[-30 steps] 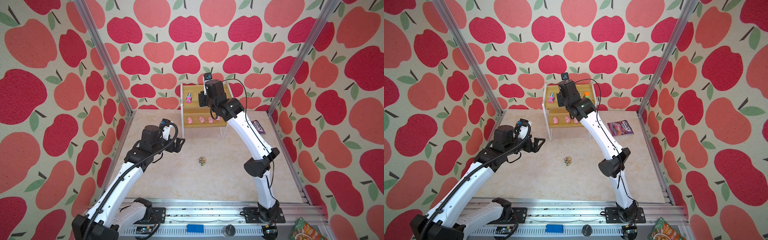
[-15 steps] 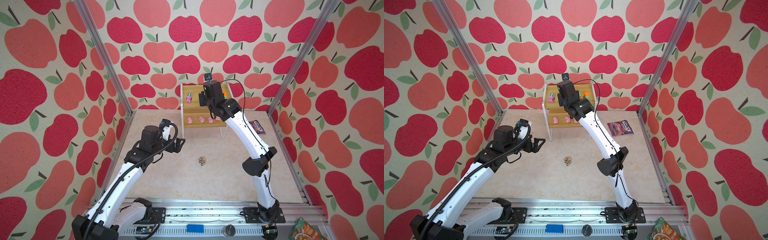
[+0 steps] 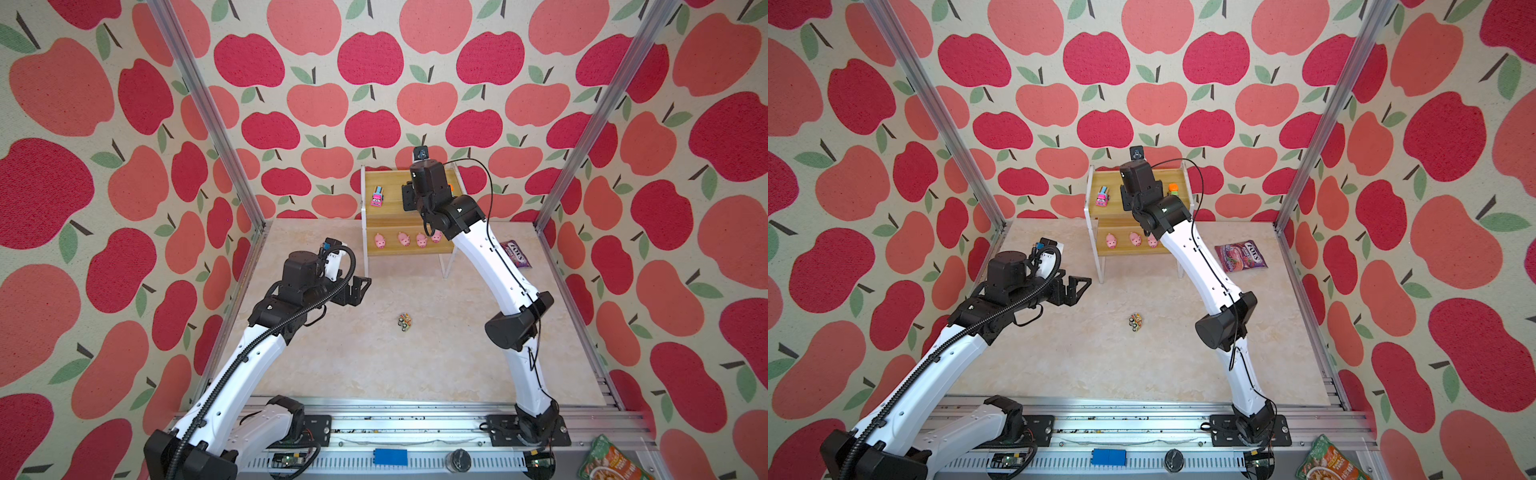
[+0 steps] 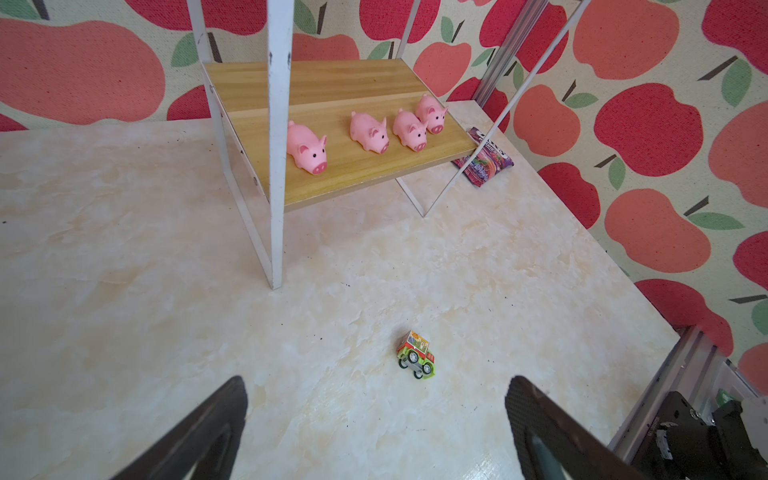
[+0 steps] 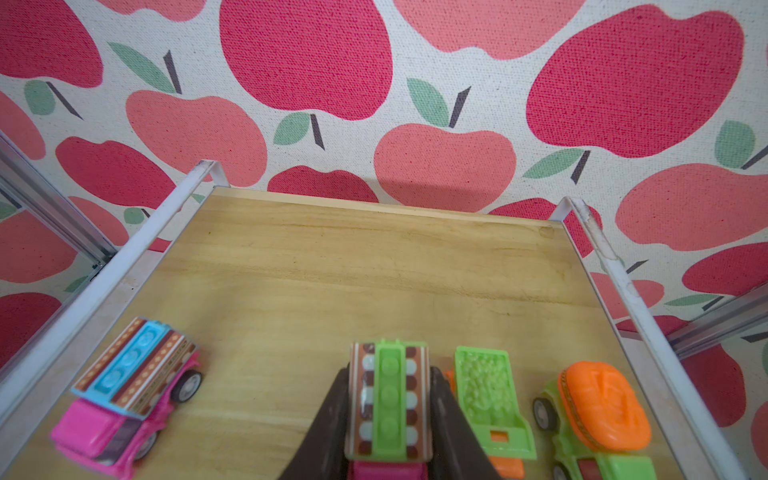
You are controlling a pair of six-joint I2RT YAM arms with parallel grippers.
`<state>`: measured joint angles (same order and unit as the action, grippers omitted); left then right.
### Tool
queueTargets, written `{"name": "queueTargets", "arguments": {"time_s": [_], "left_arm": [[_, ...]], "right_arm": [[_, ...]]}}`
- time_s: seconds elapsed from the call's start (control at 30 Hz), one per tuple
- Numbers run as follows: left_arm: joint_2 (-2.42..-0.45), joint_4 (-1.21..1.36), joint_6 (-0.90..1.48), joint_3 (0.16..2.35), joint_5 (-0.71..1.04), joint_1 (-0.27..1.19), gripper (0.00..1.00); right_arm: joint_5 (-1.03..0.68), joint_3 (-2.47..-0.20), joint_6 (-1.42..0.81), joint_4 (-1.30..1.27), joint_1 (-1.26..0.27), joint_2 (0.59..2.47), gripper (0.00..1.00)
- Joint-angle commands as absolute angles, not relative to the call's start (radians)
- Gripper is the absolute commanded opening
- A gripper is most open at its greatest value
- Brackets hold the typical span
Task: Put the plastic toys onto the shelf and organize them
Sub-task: 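Set the car on the top tier between the pink car and trucks, open right gripper, then withdraw the right arm from the shelf and move it over the green car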
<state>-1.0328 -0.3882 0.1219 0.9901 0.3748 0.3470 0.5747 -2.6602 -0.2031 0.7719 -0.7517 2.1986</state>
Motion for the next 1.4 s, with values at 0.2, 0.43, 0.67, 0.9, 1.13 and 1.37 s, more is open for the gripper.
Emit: {"name": "queueTargets", "arguments": {"time_s": [0.2,0.43,0.67,0.9,1.13,1.37], "left_arm": [[-0.992,-0.305,0.133,0.951,0.435,0.338,0.99],[-0.987,-0.301,0.133,0.948,0.436,0.336,0.99],[-0.983,-0.301,0.133,0.947,0.439,0.336,0.99],[-0.982,-0.303,0.133,0.947,0.440,0.336,0.99],[-0.978,-0.310,0.126,0.945,0.427,0.336,0.99],[-0.983,-0.313,0.120,0.938,0.412,0.325,0.99]], "right_arm": [[0.560,-2.663,-0.233,0.766,-0.749,2.226,0.30],[0.558,-2.661,-0.242,0.771,-0.749,2.235,0.30],[0.563,-2.662,-0.245,0.774,-0.749,2.239,0.32],[0.571,-2.663,-0.238,0.771,-0.752,2.236,0.38],[0.585,-2.671,-0.172,0.701,-0.766,2.201,0.51],[0.575,-2.671,-0.074,0.617,-0.785,2.109,0.65]]}}
